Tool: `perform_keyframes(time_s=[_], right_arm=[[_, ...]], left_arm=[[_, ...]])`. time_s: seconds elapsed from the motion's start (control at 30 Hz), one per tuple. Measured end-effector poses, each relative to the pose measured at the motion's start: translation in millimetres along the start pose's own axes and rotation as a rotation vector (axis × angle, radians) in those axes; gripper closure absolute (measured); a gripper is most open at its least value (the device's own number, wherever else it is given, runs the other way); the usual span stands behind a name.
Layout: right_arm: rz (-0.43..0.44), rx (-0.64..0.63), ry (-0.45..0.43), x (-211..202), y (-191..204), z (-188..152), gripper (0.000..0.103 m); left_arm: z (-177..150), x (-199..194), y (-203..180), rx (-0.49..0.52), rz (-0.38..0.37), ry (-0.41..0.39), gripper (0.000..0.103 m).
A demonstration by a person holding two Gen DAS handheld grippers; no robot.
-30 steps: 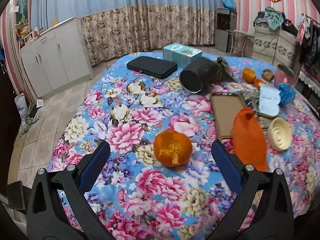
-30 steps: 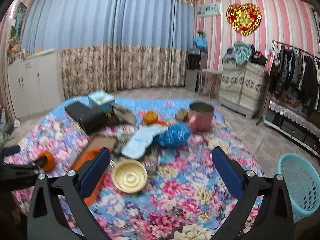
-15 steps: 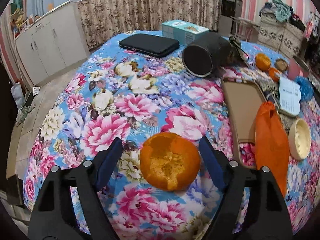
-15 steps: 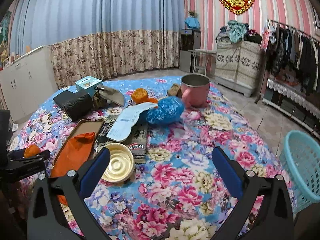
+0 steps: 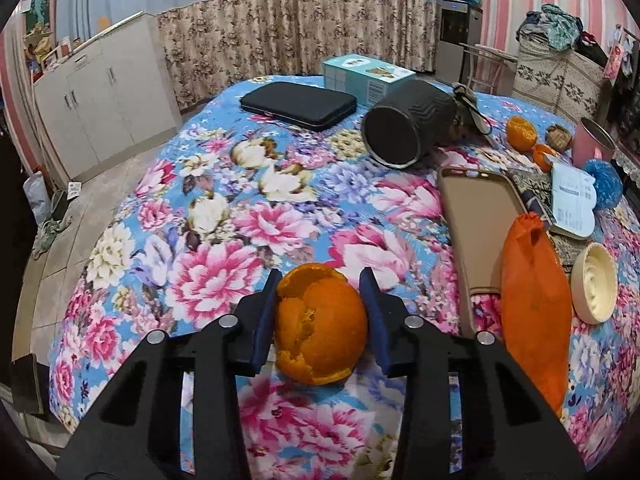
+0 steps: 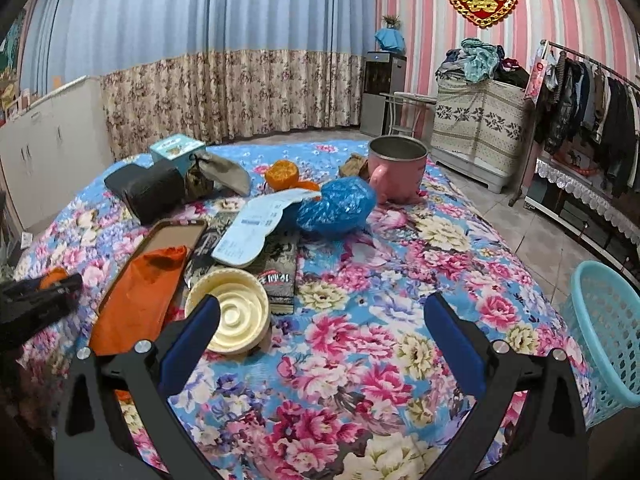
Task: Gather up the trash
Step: 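Grasp the round cream lid with the right tool, then carry the orange and lid to the blue basket and release both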
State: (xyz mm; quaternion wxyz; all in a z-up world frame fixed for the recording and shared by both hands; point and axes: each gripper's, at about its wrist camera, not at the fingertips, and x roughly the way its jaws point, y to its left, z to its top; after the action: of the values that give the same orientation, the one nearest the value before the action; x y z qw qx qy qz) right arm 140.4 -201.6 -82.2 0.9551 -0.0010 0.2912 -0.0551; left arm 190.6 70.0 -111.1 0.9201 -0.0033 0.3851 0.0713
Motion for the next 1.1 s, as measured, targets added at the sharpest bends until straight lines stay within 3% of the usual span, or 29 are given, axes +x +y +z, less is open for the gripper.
perform_keyframes(time_s=[0.3, 0.53, 0.7, 0.73, 0.8, 0.83, 0.9, 0.93, 1.1], right_arm=[[0.024, -0.036, 0.085, 23, 11, -1, 0.005], [0.091, -0.019, 0.154, 42, 14, 1, 0.039], [0.170, -0.014, 0.173, 44, 20, 2, 0.068], [0.185, -0.010, 0.172, 44, 20, 2, 0.079], [0.184, -0.001, 0.164, 42, 18, 3, 0.080], [0.185, 0.007, 0.161, 41, 16, 3, 0.089], [0.185, 0.030, 0.159, 40, 10, 4, 0.089], [0.181, 0.036, 0.156, 39, 7, 4, 0.096], [0.172, 0.042, 0.142, 32, -1, 7, 0.096]], left_arm=[[0, -5, 4, -0.015, 0.013, -0.013, 0.065], [-2, -7, 5, -0.012, 0.025, -0.022, 0.065], [-2, -6, 6, -0.008, 0.038, -0.022, 0.065], [-1, -4, 7, -0.011, 0.037, -0.015, 0.064], [-1, -4, 6, -0.013, 0.037, -0.012, 0.065], [0, -5, 7, -0.012, 0.038, -0.018, 0.065], [0, -7, 6, -0.004, 0.041, -0.028, 0.065], [0, -7, 6, 0.001, 0.042, -0.031, 0.064], [0, -15, 6, -0.005, 0.024, -0.045, 0.065]])
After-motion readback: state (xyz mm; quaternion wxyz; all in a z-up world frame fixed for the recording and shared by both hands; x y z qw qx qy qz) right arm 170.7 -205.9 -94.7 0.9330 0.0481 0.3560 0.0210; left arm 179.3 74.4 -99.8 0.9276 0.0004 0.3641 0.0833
